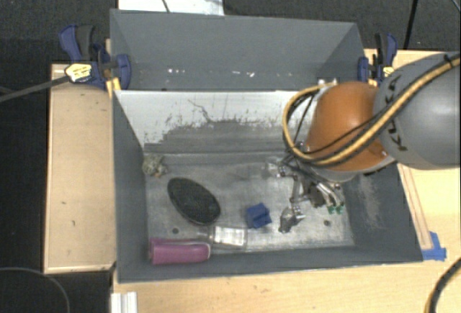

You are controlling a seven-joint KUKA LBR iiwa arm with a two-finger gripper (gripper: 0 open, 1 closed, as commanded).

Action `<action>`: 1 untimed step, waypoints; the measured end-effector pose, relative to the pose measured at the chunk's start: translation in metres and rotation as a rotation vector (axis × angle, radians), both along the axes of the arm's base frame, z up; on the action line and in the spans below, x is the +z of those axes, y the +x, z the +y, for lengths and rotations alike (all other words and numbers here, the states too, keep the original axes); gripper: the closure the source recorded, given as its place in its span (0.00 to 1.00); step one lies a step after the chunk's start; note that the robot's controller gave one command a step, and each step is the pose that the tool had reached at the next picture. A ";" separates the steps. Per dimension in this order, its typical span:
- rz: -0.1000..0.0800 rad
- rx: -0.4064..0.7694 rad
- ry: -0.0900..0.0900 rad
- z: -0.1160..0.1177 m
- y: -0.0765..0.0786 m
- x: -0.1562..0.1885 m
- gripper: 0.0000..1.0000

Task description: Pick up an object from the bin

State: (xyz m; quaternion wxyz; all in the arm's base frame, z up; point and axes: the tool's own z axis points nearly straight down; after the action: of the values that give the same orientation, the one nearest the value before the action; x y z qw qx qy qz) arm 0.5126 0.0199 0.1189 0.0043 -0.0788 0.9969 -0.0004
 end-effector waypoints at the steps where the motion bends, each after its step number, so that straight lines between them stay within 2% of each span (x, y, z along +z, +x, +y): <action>1: 0.012 0.080 0.001 0.031 -0.018 -0.043 0.00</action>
Offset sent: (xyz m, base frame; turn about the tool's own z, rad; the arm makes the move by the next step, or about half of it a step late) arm -0.0175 0.0295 -0.0414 -0.0793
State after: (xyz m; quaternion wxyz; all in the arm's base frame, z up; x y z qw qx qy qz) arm 0.4942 0.0509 0.0759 -0.0014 -0.1188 0.9929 0.0008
